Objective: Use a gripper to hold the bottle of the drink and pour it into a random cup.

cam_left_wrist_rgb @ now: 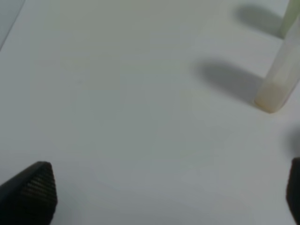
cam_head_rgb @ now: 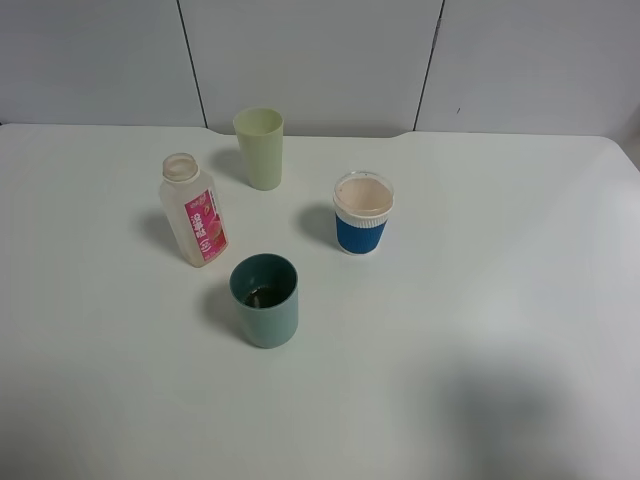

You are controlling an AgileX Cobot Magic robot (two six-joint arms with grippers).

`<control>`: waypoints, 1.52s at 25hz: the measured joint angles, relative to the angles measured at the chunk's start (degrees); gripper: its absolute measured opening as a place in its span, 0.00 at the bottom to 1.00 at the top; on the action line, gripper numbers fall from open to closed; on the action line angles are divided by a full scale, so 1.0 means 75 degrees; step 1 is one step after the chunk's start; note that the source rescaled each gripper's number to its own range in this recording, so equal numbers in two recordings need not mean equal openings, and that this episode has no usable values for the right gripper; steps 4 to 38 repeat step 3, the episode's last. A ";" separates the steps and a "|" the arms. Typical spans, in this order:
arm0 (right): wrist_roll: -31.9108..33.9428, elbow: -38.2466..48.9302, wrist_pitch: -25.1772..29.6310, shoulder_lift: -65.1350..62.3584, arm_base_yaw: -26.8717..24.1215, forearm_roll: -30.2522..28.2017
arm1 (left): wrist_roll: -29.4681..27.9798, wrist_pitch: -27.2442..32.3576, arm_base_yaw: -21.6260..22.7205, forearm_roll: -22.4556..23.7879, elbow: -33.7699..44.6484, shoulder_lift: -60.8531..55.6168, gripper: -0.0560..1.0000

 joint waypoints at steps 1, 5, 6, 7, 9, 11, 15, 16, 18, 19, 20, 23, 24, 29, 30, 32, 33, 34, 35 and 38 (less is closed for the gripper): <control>0.0000 0.0000 0.0000 0.0000 0.0000 0.0000 | 0.0000 0.0000 0.0000 0.0000 0.0000 0.0000 1.00; 0.0000 0.0000 0.0000 0.0000 0.0000 0.0000 | 0.0000 0.0000 0.0000 0.0000 0.0000 0.0000 1.00; 0.0000 0.0000 0.0000 0.0000 0.0000 0.0000 | 0.0000 0.0000 0.0000 0.0000 0.0000 0.0000 1.00; 0.0000 0.0000 0.0000 0.0000 0.0000 0.0000 | 0.0000 0.0000 0.0000 0.0000 0.0000 0.0000 1.00; 0.0000 0.0000 0.0000 0.0000 0.0000 0.0000 | 0.0000 0.0000 0.0000 0.0000 0.0000 0.0000 1.00; 0.0000 0.0000 0.0000 0.0000 0.0000 0.0000 | 0.0000 0.0000 0.0000 0.0000 0.0000 0.0000 1.00; 0.0000 0.0000 0.0000 0.0000 0.0000 0.0000 | 0.0000 0.0000 0.0000 0.0000 0.0000 0.0000 1.00; 0.0000 0.0000 0.0000 0.0000 0.0000 0.0000 | 0.0000 0.0000 0.0000 0.0000 0.0000 0.0000 1.00; 0.0000 0.0000 0.0000 0.0000 0.0000 0.0000 | 0.0000 0.0000 0.0000 0.0000 0.0000 0.0000 1.00; 0.0000 0.0000 0.0000 0.0000 0.0000 0.0000 | 0.0000 0.0000 0.0000 0.0000 0.0000 0.0000 1.00; 0.0000 0.0000 0.0000 0.0000 0.0000 0.0000 | 0.0000 0.0000 0.0000 0.0000 0.0000 0.0000 1.00; 0.0000 0.0000 0.0000 0.0000 0.0000 0.0000 | 0.0000 0.0000 0.0000 0.0000 0.0000 0.0000 1.00; 0.0000 0.0000 0.0000 0.0000 0.0000 0.0000 | 0.0000 0.0000 0.0000 0.0000 0.0000 0.0000 1.00; 0.0000 0.0000 0.0000 0.0000 0.0000 0.0000 | 0.0000 0.0000 0.0000 0.0000 0.0000 0.0000 1.00; 0.0000 0.0000 0.0000 0.0000 0.0000 0.0000 | 0.0000 0.0000 0.0000 0.0000 0.0000 0.0000 1.00; 0.0000 0.0000 0.0000 0.0000 0.0000 0.0000 | 0.0000 0.0000 0.0000 0.0000 0.0000 0.0000 1.00; 0.0000 0.0000 0.0000 0.0000 0.0000 0.0000 | 0.0000 0.0000 0.0000 0.0000 0.0000 0.0000 1.00; 0.0000 0.0000 0.0000 0.0000 0.0000 0.0000 | 0.0000 0.0000 0.0000 0.0000 0.0000 0.0000 1.00; 0.0000 0.0000 0.0000 0.0000 0.0000 0.0000 | 0.0000 0.0000 0.0000 0.0000 0.0000 0.0000 1.00; 0.0000 0.0000 0.0000 0.0000 0.0000 0.0000 | 0.0000 0.0000 0.0000 0.0000 0.0000 0.0000 1.00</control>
